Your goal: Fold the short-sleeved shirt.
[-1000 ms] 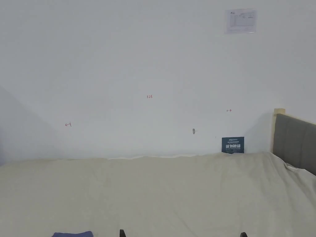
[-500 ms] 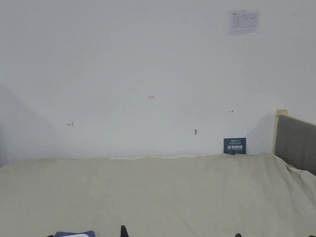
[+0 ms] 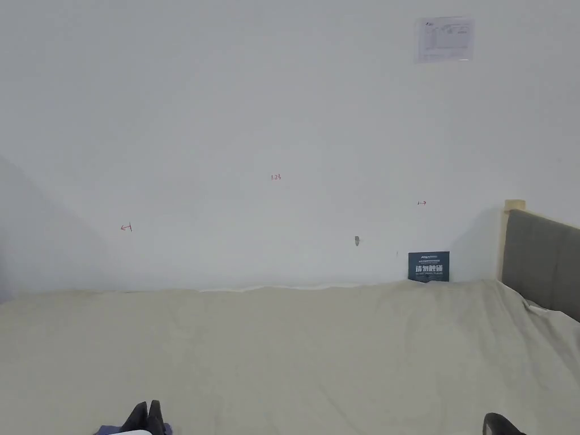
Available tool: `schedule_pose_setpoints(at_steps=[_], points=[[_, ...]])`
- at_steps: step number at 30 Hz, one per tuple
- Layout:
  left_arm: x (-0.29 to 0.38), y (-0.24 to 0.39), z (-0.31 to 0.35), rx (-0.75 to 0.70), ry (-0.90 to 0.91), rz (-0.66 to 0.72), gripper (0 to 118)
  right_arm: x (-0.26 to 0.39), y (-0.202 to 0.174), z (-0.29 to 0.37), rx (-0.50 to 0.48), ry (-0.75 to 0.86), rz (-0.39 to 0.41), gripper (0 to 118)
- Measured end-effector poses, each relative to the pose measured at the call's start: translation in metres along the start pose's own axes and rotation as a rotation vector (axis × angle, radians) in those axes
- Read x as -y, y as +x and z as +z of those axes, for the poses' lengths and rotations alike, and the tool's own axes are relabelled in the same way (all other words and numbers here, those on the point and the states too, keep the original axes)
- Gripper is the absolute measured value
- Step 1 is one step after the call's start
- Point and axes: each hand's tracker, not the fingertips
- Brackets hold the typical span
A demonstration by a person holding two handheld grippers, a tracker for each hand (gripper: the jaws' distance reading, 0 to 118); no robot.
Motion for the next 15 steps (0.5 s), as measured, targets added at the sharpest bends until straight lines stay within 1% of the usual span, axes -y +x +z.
schedule_pose_setpoints(at_steps=[6, 11, 15], points=[[0.005, 0.005, 0.003, 0.02, 0.02, -0.034, 1, 0.001, 0.007, -0.004, 0.011, 0.003, -0.005, 0], [0.005, 0.006, 0.002, 0.038, 0.019, -0.046, 0, -0.005, 0.004, -0.001, 0.008, 0.006, -0.013, 0], [0.005, -0.006, -0.001, 0.023, -0.006, -0.016, 0, -0.004, -0.002, -0.004, -0.003, -0.001, 0.001, 0]])
